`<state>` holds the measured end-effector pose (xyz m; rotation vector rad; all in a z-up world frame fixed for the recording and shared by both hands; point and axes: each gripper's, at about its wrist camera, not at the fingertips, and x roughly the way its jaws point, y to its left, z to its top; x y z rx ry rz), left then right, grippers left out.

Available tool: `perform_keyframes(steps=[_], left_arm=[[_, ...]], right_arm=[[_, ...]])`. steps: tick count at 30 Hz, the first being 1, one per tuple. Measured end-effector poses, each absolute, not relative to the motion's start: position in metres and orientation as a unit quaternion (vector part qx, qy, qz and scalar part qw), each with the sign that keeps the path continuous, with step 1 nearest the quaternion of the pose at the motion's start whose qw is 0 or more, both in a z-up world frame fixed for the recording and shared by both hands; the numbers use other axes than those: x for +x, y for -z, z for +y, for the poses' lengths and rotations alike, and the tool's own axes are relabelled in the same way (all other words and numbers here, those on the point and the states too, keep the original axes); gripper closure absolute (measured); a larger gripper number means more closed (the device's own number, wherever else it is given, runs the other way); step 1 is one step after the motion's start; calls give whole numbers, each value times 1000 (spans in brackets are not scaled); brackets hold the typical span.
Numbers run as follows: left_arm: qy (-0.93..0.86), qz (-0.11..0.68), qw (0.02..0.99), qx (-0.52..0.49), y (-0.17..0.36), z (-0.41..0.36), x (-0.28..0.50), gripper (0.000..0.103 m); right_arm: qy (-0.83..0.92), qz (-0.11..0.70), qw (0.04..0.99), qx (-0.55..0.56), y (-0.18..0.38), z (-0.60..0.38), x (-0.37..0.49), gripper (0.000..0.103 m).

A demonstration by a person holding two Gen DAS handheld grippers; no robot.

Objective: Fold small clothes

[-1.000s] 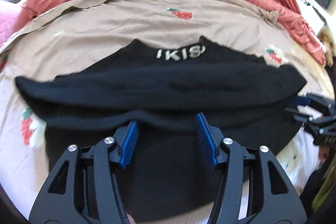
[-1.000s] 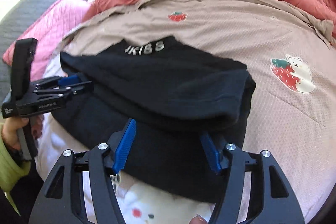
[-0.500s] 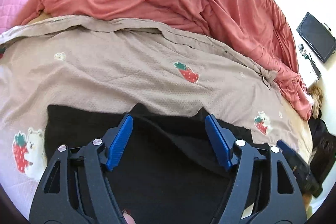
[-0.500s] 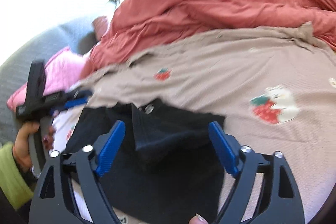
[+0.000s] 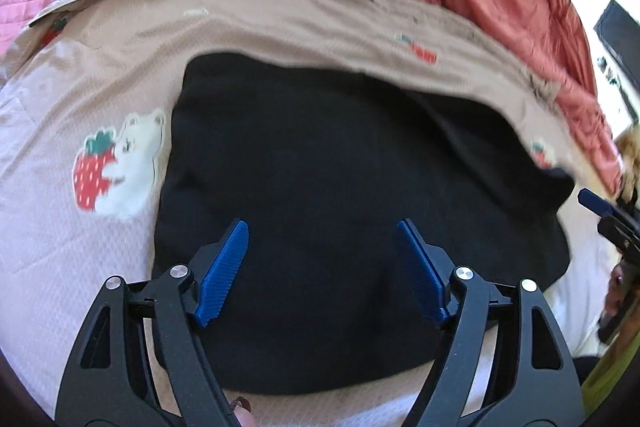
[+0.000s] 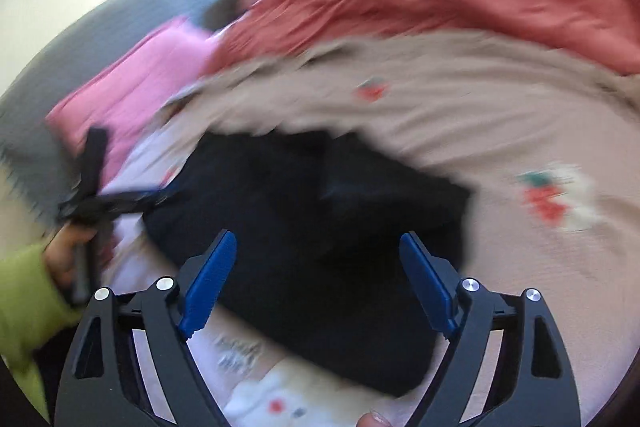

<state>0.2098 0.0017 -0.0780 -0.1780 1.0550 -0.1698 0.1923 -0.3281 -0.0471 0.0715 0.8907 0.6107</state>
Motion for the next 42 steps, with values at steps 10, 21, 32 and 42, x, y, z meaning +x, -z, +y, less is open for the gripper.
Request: perform_keyframes(steps=[10,21,32,42], left_arm=[[75,496,864,-49,81,-9,196,24],[41,478,872,-97,64,28,173,23],[45,488,857,-159,83,71,156,23],[79,491,845,-198,96,73,157,47]], right_arm=[[-196,393,899,8,78,-309,236,20],[-67,352,926,116,49,-396,231,11],[-63,454,884,95,78,-384,180,39],[-89,474,864,149,96,-372,163,63]])
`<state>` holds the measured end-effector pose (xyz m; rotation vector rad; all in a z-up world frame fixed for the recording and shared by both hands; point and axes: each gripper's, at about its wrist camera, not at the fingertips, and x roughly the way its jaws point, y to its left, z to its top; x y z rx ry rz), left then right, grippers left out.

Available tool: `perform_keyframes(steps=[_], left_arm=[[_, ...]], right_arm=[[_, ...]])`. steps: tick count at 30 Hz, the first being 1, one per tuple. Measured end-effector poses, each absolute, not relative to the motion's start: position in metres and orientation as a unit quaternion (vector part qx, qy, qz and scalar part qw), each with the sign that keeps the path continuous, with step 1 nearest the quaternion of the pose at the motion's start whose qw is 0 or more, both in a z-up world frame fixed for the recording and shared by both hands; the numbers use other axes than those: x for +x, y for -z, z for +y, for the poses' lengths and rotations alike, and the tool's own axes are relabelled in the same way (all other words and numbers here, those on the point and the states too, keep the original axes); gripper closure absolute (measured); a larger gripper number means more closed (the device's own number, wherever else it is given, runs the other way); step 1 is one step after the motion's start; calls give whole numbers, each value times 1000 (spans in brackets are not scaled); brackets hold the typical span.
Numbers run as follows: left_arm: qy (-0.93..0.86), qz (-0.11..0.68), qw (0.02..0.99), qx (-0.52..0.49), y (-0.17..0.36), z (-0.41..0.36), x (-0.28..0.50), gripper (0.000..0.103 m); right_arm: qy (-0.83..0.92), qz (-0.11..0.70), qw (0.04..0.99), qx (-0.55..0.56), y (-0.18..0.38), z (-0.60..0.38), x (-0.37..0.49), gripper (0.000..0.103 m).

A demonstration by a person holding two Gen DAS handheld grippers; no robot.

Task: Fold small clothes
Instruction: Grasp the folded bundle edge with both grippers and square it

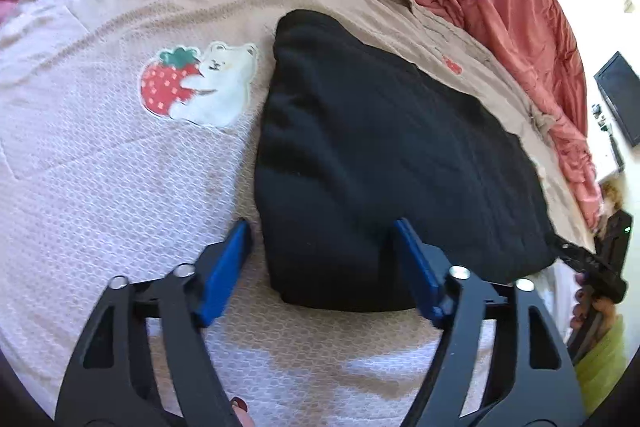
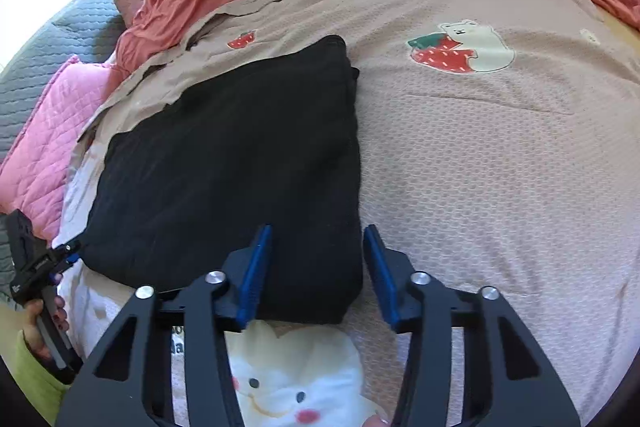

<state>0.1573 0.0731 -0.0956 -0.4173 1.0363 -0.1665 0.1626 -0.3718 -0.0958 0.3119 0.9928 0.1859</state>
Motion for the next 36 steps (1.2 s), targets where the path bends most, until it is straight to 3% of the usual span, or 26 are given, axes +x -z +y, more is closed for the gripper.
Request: perform_keyframes(steps=[3,4,5,10,18,22,36], left_arm=[[84,492,842,-203,96,69,158,73],[87,492,843,-197,95,67,158,83],[89,492,845,-192,92,65,158,85],[96,482,854,-171,72,67,151,86],[99,533,809,-228,107,89,162,79],[95,532,818,-199,101,85,161,77],[87,533,828,-151,94,74,161,77]], right_arm=[[-89,462,870,147,92,-371,162,87],[-91,458,871,151,90,-372,162,91],[-96,449,873,165,87,-375,159,92],[-110,422,872,223,75,-389,144,93],[-57,482,856,178,96,-381,149,92],[-43,483,860,159,96,-375,148,91],[30,473,876,92,100,-365,138,62]])
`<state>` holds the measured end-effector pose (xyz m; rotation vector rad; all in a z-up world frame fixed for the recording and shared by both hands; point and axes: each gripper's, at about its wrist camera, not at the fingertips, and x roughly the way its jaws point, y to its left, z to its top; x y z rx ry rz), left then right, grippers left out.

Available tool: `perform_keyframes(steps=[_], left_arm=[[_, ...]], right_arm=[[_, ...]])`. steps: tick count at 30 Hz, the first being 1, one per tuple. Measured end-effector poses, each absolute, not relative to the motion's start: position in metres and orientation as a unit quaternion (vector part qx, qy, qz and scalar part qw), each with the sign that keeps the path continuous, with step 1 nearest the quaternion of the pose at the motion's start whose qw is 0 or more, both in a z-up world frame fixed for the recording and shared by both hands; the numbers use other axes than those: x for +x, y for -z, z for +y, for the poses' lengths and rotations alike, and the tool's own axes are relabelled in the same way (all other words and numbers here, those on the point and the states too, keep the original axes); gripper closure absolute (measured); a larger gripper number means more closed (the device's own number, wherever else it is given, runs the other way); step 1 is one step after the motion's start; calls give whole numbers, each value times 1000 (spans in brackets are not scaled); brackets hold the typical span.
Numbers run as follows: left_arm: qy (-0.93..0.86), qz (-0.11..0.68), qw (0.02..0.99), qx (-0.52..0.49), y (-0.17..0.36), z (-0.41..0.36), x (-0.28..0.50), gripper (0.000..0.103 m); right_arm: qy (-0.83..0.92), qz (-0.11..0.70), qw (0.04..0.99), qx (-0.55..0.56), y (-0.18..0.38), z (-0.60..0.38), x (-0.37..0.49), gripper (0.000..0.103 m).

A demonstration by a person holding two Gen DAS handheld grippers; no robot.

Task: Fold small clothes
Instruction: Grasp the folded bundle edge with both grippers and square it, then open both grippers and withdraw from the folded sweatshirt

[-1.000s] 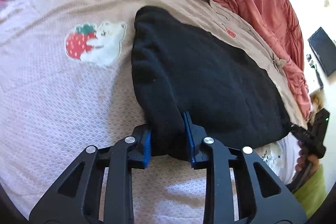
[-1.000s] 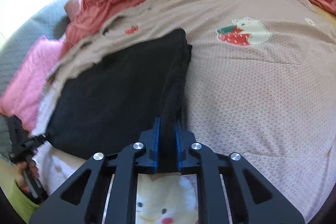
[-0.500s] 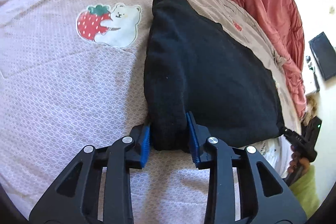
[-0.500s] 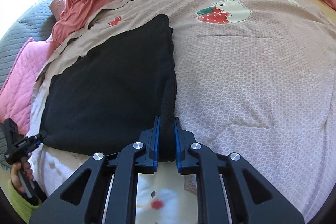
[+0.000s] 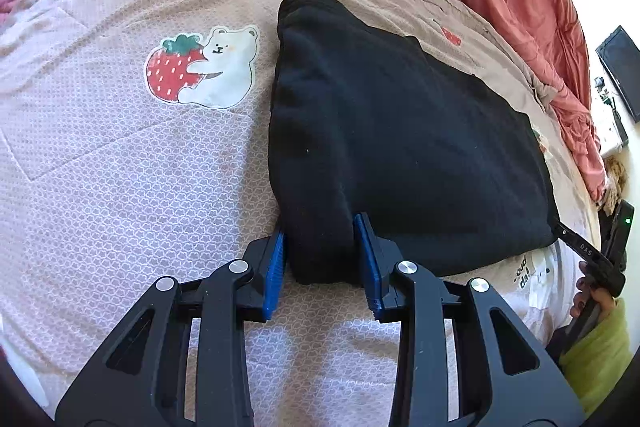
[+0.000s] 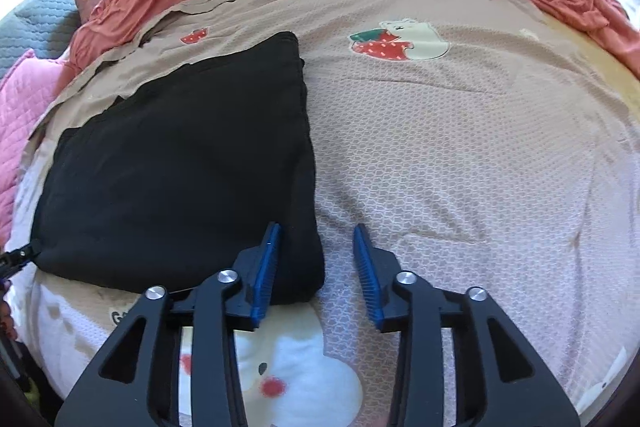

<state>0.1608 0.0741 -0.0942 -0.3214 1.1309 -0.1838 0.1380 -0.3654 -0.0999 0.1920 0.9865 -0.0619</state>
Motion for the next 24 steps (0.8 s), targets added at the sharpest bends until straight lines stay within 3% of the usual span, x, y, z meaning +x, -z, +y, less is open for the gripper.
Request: perform_keyframes(steps=[10,12,17,24], left_arm=[[85,534,829,-141,92,75,158,76],[84,534,830,-138,90,74,158,75],[77,531,832,-139,83,79,155,75],[62,487,865,-103,50,77,149,76]], right_arm=[[54,455,887,67,93,-359,130,57],[62,448,890,62,90,-358,126,50],[68,426,900,63,79,-357,119,48],[39,365,930,12,53,-324,105,37]])
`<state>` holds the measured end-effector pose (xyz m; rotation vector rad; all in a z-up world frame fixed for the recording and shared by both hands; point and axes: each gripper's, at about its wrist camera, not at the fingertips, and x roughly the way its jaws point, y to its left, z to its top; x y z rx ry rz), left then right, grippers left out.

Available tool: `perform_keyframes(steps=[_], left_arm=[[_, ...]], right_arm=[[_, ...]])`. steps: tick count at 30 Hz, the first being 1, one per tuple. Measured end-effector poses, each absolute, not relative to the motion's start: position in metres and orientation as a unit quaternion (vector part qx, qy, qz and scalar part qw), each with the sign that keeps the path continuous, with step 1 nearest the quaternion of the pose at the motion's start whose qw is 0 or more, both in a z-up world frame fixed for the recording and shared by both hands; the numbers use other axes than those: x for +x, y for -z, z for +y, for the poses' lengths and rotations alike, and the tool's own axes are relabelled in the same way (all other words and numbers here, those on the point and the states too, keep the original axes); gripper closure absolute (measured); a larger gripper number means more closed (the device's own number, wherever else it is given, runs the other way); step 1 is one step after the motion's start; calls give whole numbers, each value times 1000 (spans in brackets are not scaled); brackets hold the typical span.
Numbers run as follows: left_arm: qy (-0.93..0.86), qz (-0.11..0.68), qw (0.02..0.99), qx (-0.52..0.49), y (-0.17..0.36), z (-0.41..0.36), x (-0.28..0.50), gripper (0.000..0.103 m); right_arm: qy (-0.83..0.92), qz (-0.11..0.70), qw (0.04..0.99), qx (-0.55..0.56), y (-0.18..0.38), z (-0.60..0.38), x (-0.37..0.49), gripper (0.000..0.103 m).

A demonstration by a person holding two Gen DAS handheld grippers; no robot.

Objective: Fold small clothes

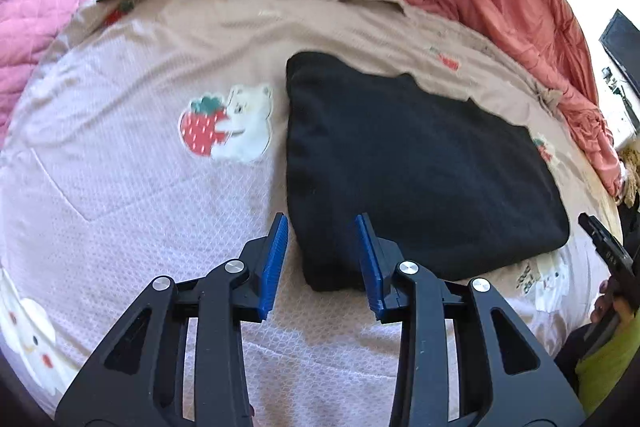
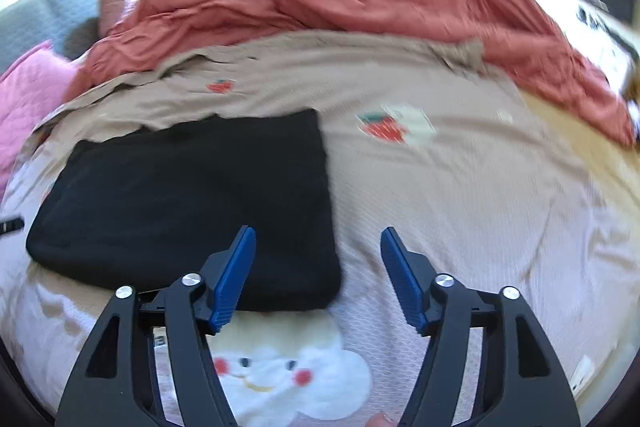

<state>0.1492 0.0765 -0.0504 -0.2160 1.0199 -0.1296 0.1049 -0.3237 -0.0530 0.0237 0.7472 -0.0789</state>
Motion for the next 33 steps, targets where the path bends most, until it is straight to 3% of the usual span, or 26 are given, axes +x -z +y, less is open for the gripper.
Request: perform_keyframes(steps=[6,8,16,21,28,33], left_arm=[[63,495,861,-99,57,73,154,71],[59,498,858,-105,61,77,157,61],[56,516,848,-104,75,85,166,60],[58,534,836,-111,88,88,171,60],[61,508,845,-153,70,105,175,60],[60,498,850,-162,60,112,190,51]], right_arm=[[-56,356,932,-29,45,-247,99,30],[-93,357,928,-51,46,-214,96,26],[-161,374,907,-108,68,-120,102,26],[-140,459,873,-89,104,-115,126,25],[-160,404,897,-87,80,-114,112,25],[-177,378,896,-151,78,-90,112,25]])
